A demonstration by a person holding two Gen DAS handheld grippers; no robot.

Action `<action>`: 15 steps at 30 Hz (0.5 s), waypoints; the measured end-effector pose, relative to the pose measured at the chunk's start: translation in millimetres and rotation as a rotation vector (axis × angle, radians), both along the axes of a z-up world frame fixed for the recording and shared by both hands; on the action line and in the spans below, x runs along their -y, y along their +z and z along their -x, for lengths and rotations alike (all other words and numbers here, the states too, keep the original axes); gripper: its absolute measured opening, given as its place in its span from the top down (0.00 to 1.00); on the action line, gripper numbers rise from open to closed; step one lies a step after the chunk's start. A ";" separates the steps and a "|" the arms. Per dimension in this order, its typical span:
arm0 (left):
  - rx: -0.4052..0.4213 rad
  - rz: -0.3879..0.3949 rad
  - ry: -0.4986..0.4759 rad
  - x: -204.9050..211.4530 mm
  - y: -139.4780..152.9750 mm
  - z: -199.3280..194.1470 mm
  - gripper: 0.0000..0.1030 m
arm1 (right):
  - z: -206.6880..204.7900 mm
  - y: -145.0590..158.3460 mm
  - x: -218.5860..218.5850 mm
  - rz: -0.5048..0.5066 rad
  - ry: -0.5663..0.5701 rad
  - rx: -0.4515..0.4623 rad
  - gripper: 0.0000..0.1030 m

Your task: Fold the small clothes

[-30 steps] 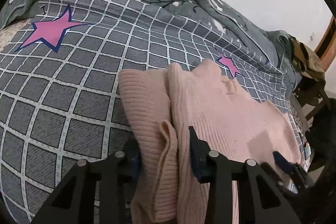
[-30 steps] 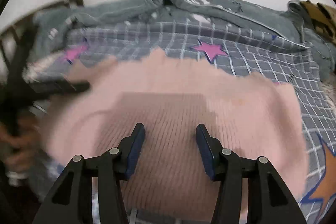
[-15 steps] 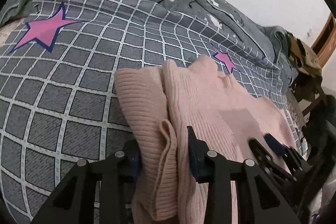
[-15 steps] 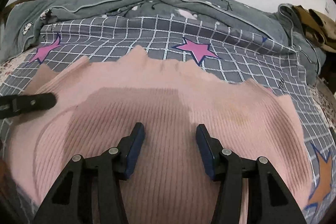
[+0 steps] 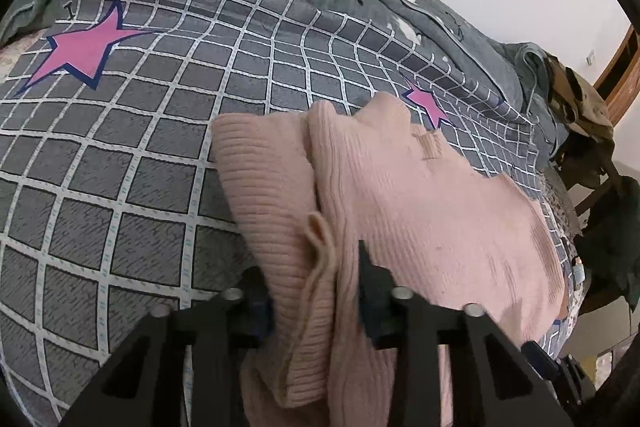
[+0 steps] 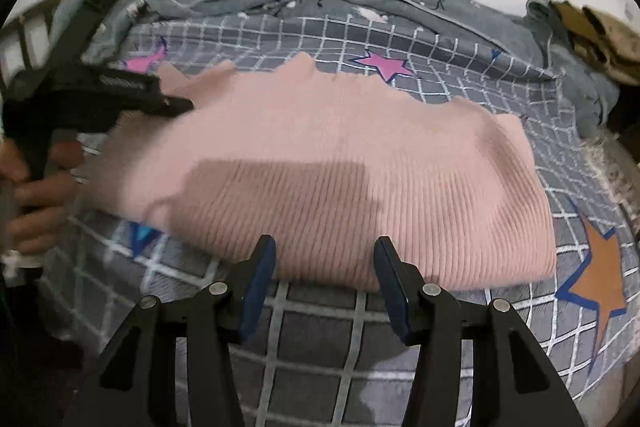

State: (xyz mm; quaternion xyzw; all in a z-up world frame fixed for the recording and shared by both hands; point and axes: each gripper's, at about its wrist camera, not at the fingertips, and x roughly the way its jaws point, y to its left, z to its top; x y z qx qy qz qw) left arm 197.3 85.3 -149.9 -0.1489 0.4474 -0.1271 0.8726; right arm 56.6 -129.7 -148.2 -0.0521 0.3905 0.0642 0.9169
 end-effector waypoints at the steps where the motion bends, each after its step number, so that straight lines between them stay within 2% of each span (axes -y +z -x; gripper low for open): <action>1: -0.003 -0.009 0.003 1.7 2.3 -0.4 0.76 | 2.9 4.8 6.9 -0.040 0.012 0.001 0.51; 4: -0.024 -0.040 0.030 8.3 10.9 -3.1 0.77 | 6.9 13.7 24.7 -0.074 0.000 0.028 0.51; 8: -0.049 -0.033 0.082 14.3 29.3 -5.7 0.78 | 9.0 20.4 59.0 -0.108 -0.049 0.042 0.51; 15: -0.039 -0.071 0.136 49.8 68.7 -5.1 0.78 | 21.0 26.3 125.7 -0.129 -0.133 0.090 0.51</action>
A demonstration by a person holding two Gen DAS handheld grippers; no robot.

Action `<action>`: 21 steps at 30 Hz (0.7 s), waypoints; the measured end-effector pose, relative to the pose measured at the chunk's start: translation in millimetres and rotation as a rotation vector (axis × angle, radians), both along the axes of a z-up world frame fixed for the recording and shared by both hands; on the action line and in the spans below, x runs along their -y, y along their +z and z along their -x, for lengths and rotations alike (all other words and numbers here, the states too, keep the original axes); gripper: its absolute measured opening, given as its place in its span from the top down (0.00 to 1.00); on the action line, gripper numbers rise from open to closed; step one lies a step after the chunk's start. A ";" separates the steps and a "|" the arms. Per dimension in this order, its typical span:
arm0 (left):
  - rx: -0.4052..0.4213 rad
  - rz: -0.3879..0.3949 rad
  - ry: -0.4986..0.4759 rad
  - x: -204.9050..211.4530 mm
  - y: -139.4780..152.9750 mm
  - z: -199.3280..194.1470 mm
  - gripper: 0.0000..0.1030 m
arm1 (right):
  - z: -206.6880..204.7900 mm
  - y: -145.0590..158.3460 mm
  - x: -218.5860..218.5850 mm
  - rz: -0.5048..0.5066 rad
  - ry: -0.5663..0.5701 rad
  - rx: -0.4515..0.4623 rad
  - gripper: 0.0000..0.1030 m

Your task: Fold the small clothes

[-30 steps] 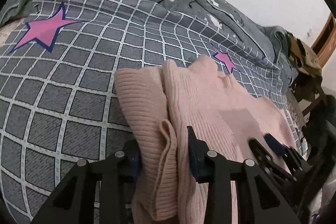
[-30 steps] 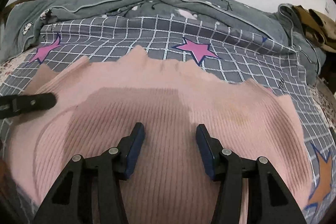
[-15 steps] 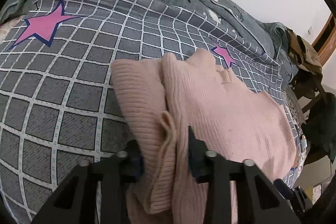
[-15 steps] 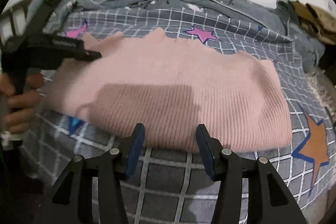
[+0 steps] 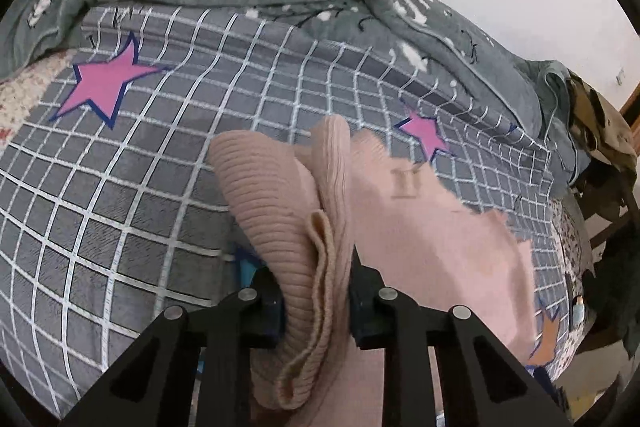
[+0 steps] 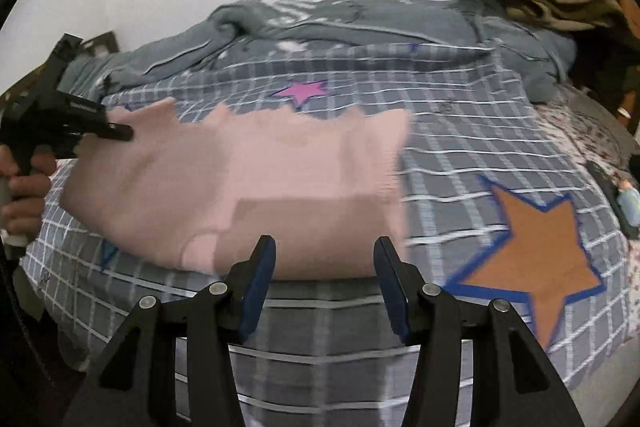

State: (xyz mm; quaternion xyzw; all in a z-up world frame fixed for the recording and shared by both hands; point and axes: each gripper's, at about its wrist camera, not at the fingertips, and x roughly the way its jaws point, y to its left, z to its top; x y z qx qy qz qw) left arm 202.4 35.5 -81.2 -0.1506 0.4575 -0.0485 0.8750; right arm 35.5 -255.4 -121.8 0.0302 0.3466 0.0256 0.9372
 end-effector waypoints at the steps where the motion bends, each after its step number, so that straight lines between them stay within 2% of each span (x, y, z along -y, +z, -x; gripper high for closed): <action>1: 0.002 -0.004 0.009 7.8 6.0 0.9 0.78 | 3.8 0.8 9.1 -0.005 -0.008 0.010 0.51; 5: -0.002 -0.031 0.035 51.4 29.0 3.1 0.78 | 19.4 3.8 43.4 -0.016 -0.031 0.029 0.51; 10: -0.031 -0.126 0.015 125.2 42.8 3.1 0.78 | 41.4 6.0 85.8 -0.038 -0.074 0.042 0.51; 17: -0.112 -0.199 -0.096 229.2 7.3 6.4 0.78 | 62.3 3.8 122.1 -0.068 -0.115 0.025 0.51; 19: -0.164 -0.213 -0.129 247.0 -5.7 3.7 0.76 | 67.3 3.3 124.7 -0.066 -0.112 0.019 0.51; 21: -0.177 -0.204 -0.143 253.1 -9.4 3.6 0.72 | 71.3 3.4 124.8 -0.062 -0.107 0.014 0.51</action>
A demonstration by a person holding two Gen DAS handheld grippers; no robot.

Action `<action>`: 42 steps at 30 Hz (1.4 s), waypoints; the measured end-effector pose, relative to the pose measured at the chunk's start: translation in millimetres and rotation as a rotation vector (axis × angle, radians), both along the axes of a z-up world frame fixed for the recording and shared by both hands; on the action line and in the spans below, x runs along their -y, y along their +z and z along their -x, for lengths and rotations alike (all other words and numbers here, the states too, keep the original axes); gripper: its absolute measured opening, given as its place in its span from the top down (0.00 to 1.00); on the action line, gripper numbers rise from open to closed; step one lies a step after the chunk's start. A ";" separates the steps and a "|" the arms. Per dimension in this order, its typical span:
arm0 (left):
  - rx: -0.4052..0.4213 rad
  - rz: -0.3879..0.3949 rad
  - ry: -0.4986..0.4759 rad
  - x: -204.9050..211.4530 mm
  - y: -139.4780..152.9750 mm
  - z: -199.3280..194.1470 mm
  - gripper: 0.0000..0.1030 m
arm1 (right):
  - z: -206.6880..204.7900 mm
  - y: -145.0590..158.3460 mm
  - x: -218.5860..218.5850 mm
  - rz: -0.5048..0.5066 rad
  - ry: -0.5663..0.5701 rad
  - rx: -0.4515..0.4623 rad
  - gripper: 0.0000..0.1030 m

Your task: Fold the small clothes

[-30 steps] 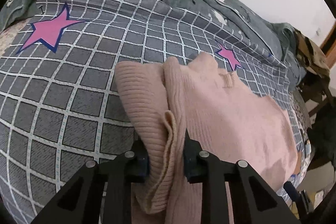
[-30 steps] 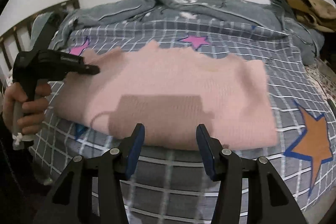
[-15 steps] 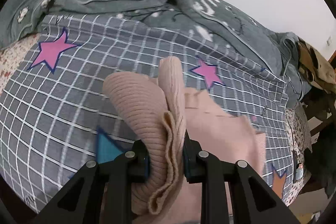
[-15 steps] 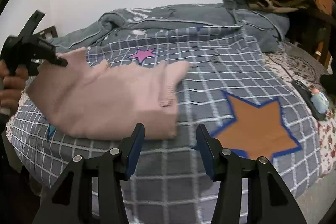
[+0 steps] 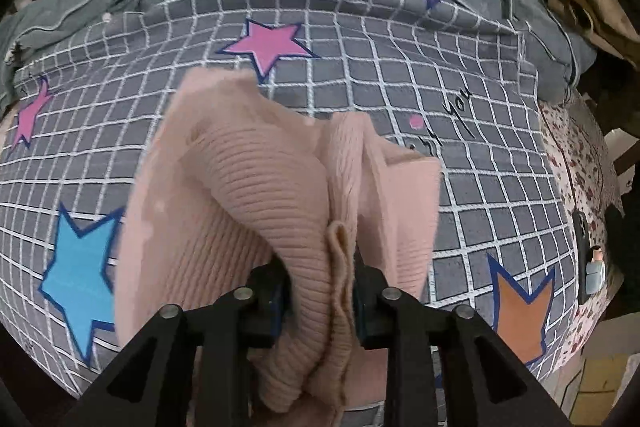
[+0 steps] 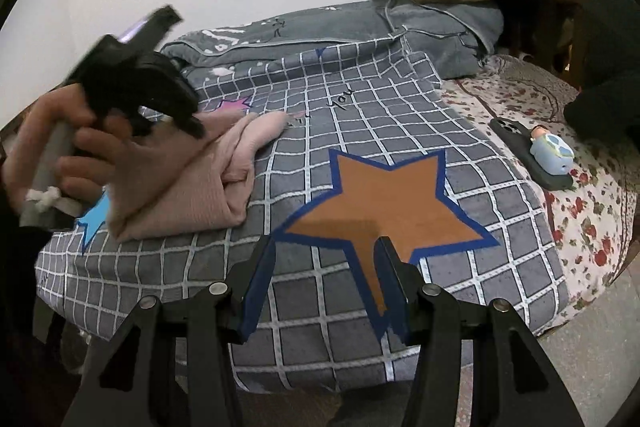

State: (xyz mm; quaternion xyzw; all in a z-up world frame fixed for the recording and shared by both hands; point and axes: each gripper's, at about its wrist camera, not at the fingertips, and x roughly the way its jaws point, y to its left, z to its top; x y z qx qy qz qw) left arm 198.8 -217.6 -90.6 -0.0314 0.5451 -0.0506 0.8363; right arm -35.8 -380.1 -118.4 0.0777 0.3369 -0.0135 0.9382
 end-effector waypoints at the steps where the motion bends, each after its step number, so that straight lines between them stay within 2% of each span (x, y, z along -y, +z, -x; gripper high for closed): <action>1: 0.001 0.027 -0.014 -0.4 2.3 0.7 0.66 | 0.9 0.2 0.5 -0.002 0.005 -0.002 0.51; 3: 0.004 0.133 -0.061 -8.0 12.3 2.7 0.64 | 1.9 0.4 -1.8 -0.011 0.018 -0.006 0.51; 5: 0.002 0.165 -0.090 -14.6 20.8 4.1 0.64 | 0.1 1.3 -6.9 -0.012 0.035 -0.007 0.51; 8: 0.049 0.141 -0.084 -35.6 33.9 7.5 0.64 | -8.8 6.1 -19.5 -0.026 0.072 0.005 0.51; 12: 0.088 0.110 -0.056 -78.2 33.7 7.5 0.64 | -29.8 16.9 -44.0 -0.086 0.145 0.051 0.47; 17: 0.124 0.058 -0.017 -155.3 18.9 10.9 0.63 | -64.7 25.7 -83.5 -0.129 0.207 0.080 0.43; 22: 0.124 0.068 0.028 -222.4 -1.1 15.1 0.63 | -98.4 26.9 -123.8 -0.137 0.229 0.093 0.39; 25: 0.120 0.083 0.037 -246.0 -11.4 20.4 0.63 | -118.6 18.5 -137.7 -0.131 0.197 0.056 0.38; 26: 0.121 0.093 0.038 -253.2 -14.8 22.5 0.63 | -126.1 14.6 -140.7 -0.114 0.178 0.037 0.48; 27: 0.124 0.103 0.042 -257.8 -17.5 24.3 0.63 | -130.3 11.3 -143.2 -0.089 0.163 0.021 0.78; 28: 0.126 0.112 0.045 -260.9 -19.8 25.9 0.62 | -135.3 7.6 -146.1 -0.050 0.167 -0.005 0.88; 29: 0.129 0.126 0.048 -263.6 -22.1 27.2 0.61 | -134.7 7.2 -146.5 -0.023 0.183 -0.004 0.87; 30: 0.133 0.141 0.049 -265.8 -23.7 29.0 0.50 | -129.2 9.1 -142.6 -0.009 0.180 0.020 0.89; 31: 0.141 0.157 0.045 -266.1 -24.9 30.6 0.33 | -120.0 13.1 -134.8 -0.007 0.164 0.062 0.89; 33: 0.177 0.173 0.028 -264.2 -25.7 36.2 0.32 | -106.8 14.9 -114.7 -0.075 0.146 0.096 0.89; 34: 0.183 0.166 0.021 -263.5 -26.1 37.4 0.32 | -102.3 8.9 -104.8 -0.107 0.123 0.079 0.89; 38: 0.197 0.150 0.003 -255.3 -25.3 43.4 0.32 | -102.9 -32.0 -101.4 -0.049 0.102 -0.025 0.90; 41: 0.206 0.132 -0.016 -252.1 -22.7 51.4 0.32 | -99.9 -29.4 -104.6 -0.036 0.104 -0.017 0.87; 42: 0.209 0.126 -0.017 -252.1 -21.5 53.5 0.32 | -100.2 -23.1 -105.1 -0.040 0.112 -0.017 0.83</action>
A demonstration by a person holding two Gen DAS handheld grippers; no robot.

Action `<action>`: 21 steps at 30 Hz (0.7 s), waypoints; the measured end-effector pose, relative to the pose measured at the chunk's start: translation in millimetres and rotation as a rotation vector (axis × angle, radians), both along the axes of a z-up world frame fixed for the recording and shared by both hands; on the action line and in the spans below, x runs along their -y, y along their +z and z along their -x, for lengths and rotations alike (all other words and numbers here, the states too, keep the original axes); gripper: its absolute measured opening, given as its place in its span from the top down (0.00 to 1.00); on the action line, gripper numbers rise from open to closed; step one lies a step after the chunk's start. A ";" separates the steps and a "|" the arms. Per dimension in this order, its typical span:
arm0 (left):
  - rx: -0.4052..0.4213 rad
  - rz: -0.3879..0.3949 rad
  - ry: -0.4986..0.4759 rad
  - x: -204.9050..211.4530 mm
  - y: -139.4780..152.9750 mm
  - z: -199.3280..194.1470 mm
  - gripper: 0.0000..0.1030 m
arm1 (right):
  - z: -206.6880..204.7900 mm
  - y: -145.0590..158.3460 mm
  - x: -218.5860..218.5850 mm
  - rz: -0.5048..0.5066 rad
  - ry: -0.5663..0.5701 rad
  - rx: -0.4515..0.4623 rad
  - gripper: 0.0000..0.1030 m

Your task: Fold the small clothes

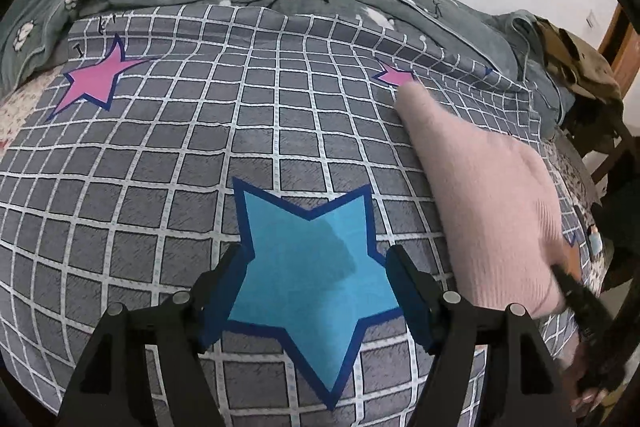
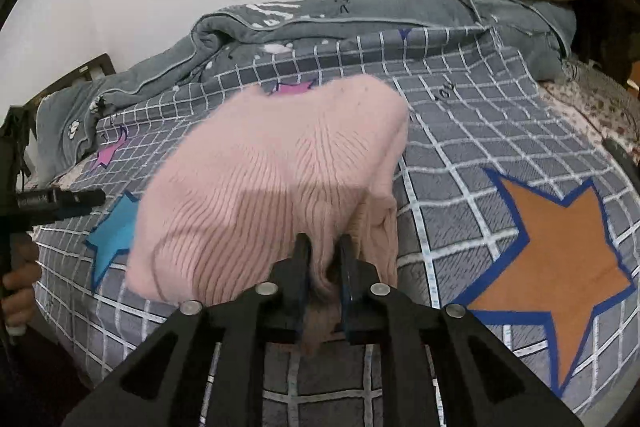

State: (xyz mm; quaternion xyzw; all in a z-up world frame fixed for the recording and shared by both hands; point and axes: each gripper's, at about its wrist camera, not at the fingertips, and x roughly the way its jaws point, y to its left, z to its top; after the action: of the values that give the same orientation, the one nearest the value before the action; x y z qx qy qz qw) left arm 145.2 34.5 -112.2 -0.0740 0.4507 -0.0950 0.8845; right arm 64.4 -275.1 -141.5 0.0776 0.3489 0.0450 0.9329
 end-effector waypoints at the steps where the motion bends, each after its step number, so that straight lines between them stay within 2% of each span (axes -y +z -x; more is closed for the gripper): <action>1: 0.003 -0.003 -0.001 -0.2 1.1 1.6 0.32 | 0.5 9.1 -0.5 -0.014 0.015 0.011 0.79; 3: 0.009 -0.002 -0.003 -1.6 4.2 3.3 0.32 | -1.3 24.0 -0.6 -0.015 0.025 0.053 0.59; 5: 0.011 0.001 0.003 -1.2 7.6 3.4 0.32 | -9.6 35.3 -0.1 -0.003 0.011 0.101 0.45; 7: 0.010 0.003 0.002 1.9 10.8 2.9 0.32 | -29.1 36.4 0.6 -0.004 -0.011 0.086 0.43; 9: 0.013 -0.005 -0.006 6.4 14.2 2.4 0.32 | -54.1 27.0 2.7 -0.028 -0.042 0.014 0.43; 10: 0.016 -0.013 -0.011 8.9 15.9 2.0 0.32 | -66.7 18.8 4.3 -0.059 -0.045 -0.033 0.44; 11: 0.021 -0.022 -0.017 11.4 18.0 1.8 0.32 | -75.4 12.6 4.8 -0.088 -0.037 -0.060 0.63; 12: 0.024 -0.026 -0.019 13.0 18.9 1.6 0.32 | -79.5 9.3 3.5 -0.096 -0.026 -0.066 0.74; 13: 0.028 -0.032 -0.020 15.0 20.0 1.7 0.32 | -77.8 13.0 2.4 -0.075 -0.014 -0.038 0.80; 14: 0.031 -0.038 -0.024 16.5 20.8 2.0 0.32 | -70.1 23.7 5.3 -0.060 0.007 0.036 0.87; 15: 0.037 -0.039 -0.031 18.5 21.6 2.8 0.32 | -62.9 30.5 13.7 -0.080 0.003 0.094 0.91; 16: 0.042 -0.037 -0.037 20.5 22.2 3.5 0.32 | -55.9 35.8 31.2 -0.154 -0.008 0.143 0.91; 17: 0.049 -0.029 -0.048 23.6 22.7 4.2 0.32 | -55.8 35.1 44.2 -0.214 -0.018 0.143 0.91; 19: 0.057 -0.011 -0.078 33.0 23.3 4.6 0.32 | -64.8 18.9 62.3 -0.249 -0.086 0.089 0.91; 21: 0.059 -0.002 -0.107 46.5 24.7 4.9 0.32 | -76.8 -2.9 61.3 -0.207 -0.098 0.012 0.91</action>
State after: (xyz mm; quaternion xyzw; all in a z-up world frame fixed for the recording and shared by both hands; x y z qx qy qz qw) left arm 140.3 -11.9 -87.5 -0.0459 0.4280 -0.1438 0.8911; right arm 141.2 -336.4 -144.4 0.1903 0.3327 0.0355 0.9229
